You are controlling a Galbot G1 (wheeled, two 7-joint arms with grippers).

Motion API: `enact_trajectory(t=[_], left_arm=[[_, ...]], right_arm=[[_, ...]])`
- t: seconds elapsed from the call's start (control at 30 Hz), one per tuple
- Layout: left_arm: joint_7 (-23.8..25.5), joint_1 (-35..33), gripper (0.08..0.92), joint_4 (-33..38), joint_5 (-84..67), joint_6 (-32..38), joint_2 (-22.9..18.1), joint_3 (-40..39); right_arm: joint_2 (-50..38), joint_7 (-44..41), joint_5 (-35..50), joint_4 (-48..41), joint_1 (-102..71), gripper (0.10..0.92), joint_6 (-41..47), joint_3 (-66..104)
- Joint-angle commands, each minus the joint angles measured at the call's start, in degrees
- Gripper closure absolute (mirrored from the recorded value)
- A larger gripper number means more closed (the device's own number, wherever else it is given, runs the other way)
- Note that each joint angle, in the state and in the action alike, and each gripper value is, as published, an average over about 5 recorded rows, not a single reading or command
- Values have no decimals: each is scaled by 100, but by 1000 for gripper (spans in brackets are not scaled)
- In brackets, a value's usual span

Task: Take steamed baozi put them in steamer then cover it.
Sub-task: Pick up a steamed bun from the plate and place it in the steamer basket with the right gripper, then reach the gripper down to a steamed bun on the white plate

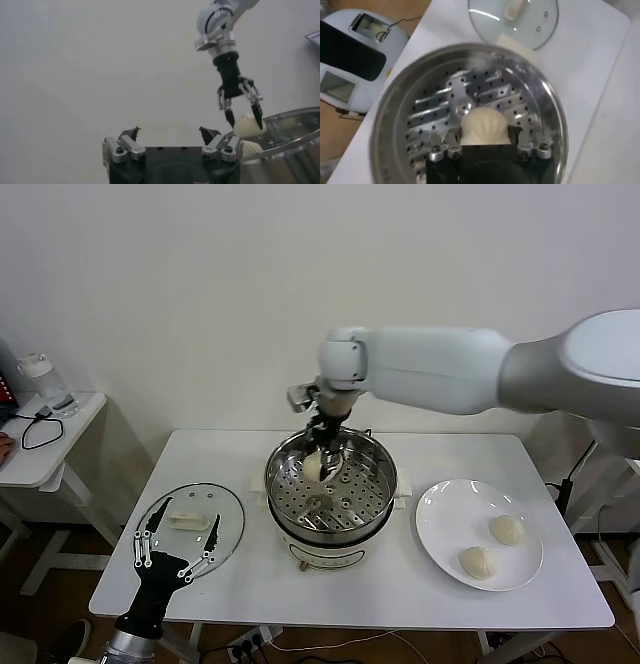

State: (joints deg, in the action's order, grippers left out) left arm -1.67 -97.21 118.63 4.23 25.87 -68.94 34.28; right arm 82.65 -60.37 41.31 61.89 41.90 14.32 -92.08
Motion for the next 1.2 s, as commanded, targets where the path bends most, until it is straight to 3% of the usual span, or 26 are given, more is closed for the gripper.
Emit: enact_trajectory(t=[0.03, 0.53, 0.83, 1.0, 1.2], left_arm=[[-11, 24, 177, -13, -28, 4, 6, 7], [-19, 47, 177, -68, -65, 2, 20, 20], [-24, 35, 177, -48, -64, -2, -1, 30], [-21, 4, 177, 5, -32, -24, -55, 52], [-20, -25, 177, 43, 75, -26, -103, 57]], right_arm=[[677, 128, 68, -503, -393, 389, 99, -89], [637, -124, -241, -559, -585, 368, 63, -67], [460, -136, -337, -375, -497, 215, 34, 45], [-274, -180, -560, 343, -74, 203, 11, 255], [-1947, -510, -1127, 1396, 474, 203, -195, 684]])
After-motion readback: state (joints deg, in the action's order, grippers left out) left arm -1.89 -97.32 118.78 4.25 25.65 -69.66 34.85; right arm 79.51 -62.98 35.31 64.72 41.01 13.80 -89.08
